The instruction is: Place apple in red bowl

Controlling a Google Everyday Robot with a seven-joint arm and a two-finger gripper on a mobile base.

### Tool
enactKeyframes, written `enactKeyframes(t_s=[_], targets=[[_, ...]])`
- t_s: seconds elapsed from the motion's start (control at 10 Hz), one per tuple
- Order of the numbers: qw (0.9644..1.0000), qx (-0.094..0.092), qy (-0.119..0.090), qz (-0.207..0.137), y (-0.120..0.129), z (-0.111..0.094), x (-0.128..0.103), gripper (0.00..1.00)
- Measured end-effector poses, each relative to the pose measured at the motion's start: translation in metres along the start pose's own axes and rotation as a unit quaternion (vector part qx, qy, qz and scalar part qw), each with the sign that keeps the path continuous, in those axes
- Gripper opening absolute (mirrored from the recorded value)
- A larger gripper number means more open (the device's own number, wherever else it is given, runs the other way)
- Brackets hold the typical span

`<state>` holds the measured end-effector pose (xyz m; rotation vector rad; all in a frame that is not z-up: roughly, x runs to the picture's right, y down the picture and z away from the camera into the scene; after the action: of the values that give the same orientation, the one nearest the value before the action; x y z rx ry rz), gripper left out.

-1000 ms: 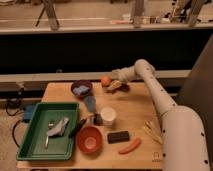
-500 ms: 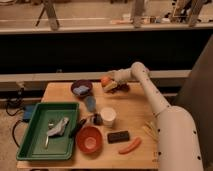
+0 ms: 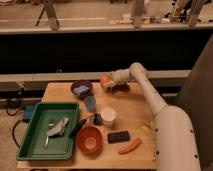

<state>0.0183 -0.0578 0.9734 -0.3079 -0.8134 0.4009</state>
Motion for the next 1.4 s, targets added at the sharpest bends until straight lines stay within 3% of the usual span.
enactKeyframes(t_s=[0.2, 0.5, 0.7, 0.9, 1.1, 1.4], targets=[[0.9998, 0.0, -0.014, -0.016, -0.001, -0.007, -0.016, 0.01], [0.9986, -0.006, -0.037, -0.038, -0.006, -0.038, -0.047, 0.0], [0.9973, -0.033, -0.049, -0.043, 0.009, -0.053, -0.053, 0.0], [0.9951, -0.062, -0.057, -0.052, 0.039, -0.064, -0.059, 0.0], [0.9903, -0.094, -0.071, -0.073, 0.078, -0.081, -0.077, 0.0], [0.9747, -0.157, -0.102, -0.122, 0.142, -0.102, -0.123, 0.0]])
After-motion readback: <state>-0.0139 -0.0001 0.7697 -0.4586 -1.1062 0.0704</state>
